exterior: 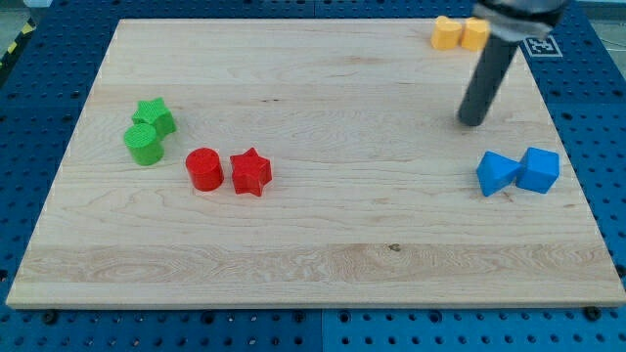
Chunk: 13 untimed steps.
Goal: Push the red blocks to the center of the board
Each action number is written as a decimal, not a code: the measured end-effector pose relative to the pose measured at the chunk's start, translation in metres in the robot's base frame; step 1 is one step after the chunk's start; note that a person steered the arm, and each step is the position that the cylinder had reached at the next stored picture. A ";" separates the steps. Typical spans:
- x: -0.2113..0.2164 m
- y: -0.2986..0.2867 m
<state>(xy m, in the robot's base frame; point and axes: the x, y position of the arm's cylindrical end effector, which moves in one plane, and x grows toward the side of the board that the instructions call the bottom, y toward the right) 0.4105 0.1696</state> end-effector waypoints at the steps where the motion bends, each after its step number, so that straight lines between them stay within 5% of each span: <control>1: 0.033 -0.069; 4: 0.169 -0.197; 6: 0.146 -0.351; 7: 0.105 -0.372; 13: 0.084 -0.330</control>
<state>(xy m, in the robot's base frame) 0.4943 -0.1601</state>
